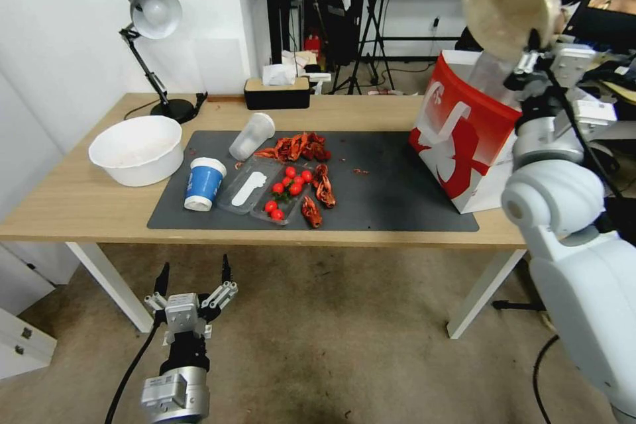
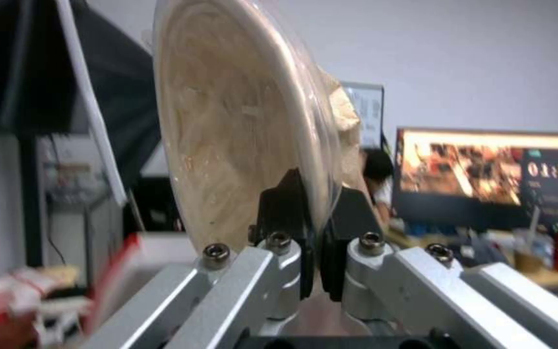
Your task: Pick up the trash from the table and place it into the takeout bag.
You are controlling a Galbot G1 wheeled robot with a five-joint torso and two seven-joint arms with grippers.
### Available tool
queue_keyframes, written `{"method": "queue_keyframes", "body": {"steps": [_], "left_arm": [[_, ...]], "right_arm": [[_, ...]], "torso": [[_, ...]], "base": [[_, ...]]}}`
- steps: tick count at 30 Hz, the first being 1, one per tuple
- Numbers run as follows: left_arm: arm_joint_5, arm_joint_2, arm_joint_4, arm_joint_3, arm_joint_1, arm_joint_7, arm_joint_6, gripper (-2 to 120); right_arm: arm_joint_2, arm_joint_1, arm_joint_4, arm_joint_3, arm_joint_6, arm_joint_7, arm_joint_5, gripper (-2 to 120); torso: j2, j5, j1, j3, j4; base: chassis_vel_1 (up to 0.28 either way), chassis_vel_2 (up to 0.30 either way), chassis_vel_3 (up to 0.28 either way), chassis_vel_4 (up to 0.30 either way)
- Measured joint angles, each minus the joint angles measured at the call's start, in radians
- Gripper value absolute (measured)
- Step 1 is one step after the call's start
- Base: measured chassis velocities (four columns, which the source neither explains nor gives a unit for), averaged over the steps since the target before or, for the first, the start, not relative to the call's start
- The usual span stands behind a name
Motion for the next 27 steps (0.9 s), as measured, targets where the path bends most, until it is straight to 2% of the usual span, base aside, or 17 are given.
{"method": "queue_keyframes", "body": {"steps": [3, 7, 8, 11, 16, 19, 20, 27], "left_arm": [[0.0, 0.0, 0.001, 0.0, -0.001, 0.001, 0.0, 100], [0.0, 0.0, 0.004, -0.001, -0.002, 0.003, 0.0, 100], [0.0, 0.0, 0.004, -0.001, -0.002, 0.003, 0.0, 100], [0.0, 0.0, 0.005, -0.001, -0.001, 0.009, 0.0, 100], [0.0, -0.002, 0.005, 0.0, -0.003, 0.01, -0.001, 100], [0.0, -0.001, 0.005, 0.0, -0.006, 0.011, -0.001, 100], [0.0, -0.001, 0.005, 0.0, -0.006, 0.011, -0.001, 100], [0.0, -0.006, 0.008, 0.0, -0.009, 0.011, -0.001, 100]], "right_arm": [[0.001, -0.006, -0.021, 0.002, -0.002, -0.01, 0.003, 7], [0.012, -0.005, -0.043, 0.0, 0.0, -0.019, 0.005, 26], [0.012, -0.005, -0.043, 0.0, 0.0, -0.019, 0.005, 26], [0.013, 0.004, -0.05, -0.002, 0.003, -0.019, 0.004, 40], [0.011, 0.006, -0.052, -0.002, 0.008, -0.023, 0.004, 52], [0.011, 0.001, -0.045, -0.002, 0.029, -0.034, 0.011, 69], [0.011, 0.001, -0.045, -0.002, 0.029, -0.034, 0.011, 69], [0.006, -0.018, 0.012, -0.003, 0.096, -0.092, 0.109, 96]], "torso": [[0.0, 0.0004, 0.0, 0.0, 0.0001], [0.0, 0.0, 0.0, 0.0, 0.0002], [0.0, 0.0, 0.0, 0.0, 0.0002], [0.0, 0.0, 0.0, 0.0, 0.0001], [0.0, -0.0001, 0.0, 0.0, 0.0002], [0.0, 0.0, 0.0, 0.0, 0.0001], [0.0, 0.0, 0.0, 0.0, 0.0001], [0.0, -0.0001, 0.0, 0.0, 0.0001]], "base": [[0.0, 0.0, 0.0, 0.0], [0.0, 0.0, 0.0, 0.0], [0.0, 0.0, 0.0, 0.0], [0.0, 0.0, 0.0, 0.0], [0.0, 0.0, 0.0, 0.0], [0.0, 0.0, 0.0, 0.0], [0.0, 0.0, 0.0, 0.0], [0.0, 0.0, 0.0, 0.0]]}}
